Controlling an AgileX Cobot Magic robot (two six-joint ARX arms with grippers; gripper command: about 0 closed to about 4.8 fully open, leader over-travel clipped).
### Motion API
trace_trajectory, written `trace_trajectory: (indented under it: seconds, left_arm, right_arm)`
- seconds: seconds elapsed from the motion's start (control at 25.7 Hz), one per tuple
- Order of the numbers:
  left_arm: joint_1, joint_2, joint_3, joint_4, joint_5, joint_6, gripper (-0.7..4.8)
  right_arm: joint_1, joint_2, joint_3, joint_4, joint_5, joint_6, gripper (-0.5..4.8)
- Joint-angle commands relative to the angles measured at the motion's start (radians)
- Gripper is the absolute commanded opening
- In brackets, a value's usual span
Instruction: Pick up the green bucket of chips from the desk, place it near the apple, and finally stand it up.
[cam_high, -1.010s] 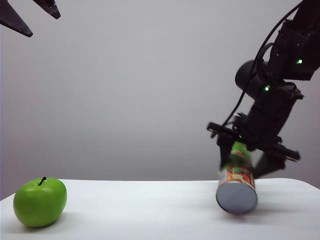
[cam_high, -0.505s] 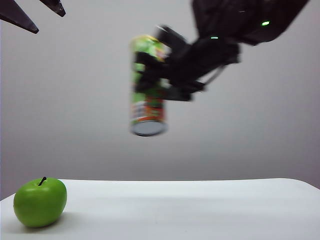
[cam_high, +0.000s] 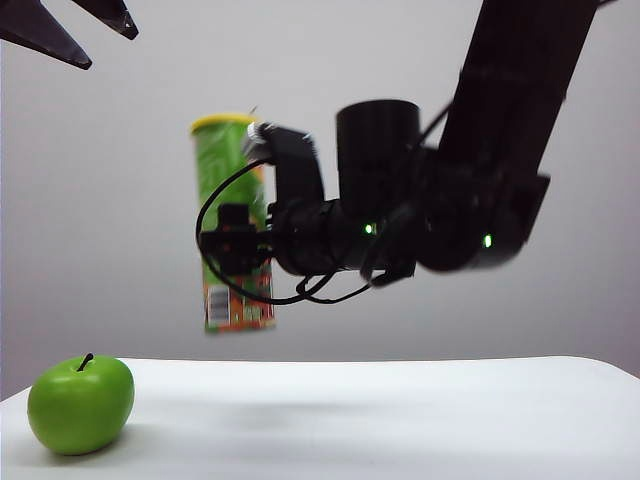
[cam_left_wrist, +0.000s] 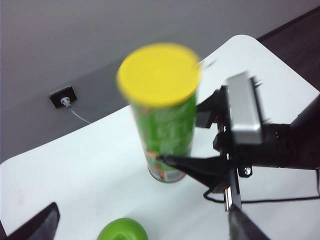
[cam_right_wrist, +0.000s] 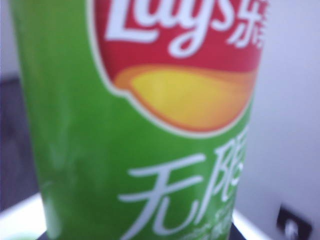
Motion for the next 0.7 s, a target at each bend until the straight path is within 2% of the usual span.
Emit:
trace_trajectory:
  seconds: [0.04,0.19,0.31,0.51,0.7]
  left_arm:
    - [0.001,-0.003,0.002,0.025,0.021,0.011,4.34]
    - [0.001,-0.003,0.002,0.048,0.018,0.003,4.35]
    - [0.001,-0.003,0.002,0.042,0.017,-0.012,4.34]
    - [0.007,-0.019,-0.001,-0.052,0.000,0.011,4.34]
    - [0.065,-0.147,-0.124,-0.071,0.001,-0.010,4.34]
  right_arm:
    - [0.009,0.025,0.006,0.117,0.012,0.037,2.90]
    - [0.037,0.058,0.006,0.108,0.025,0.058,2.88]
    - [0.055,0.088,0.006,0.106,0.036,0.059,2.64]
    - [0.058,0.110,-0.008,0.102,0.039,0.060,2.64]
    - [0.056,0.112,-0.033,0.088,0.040,0.066,2.64]
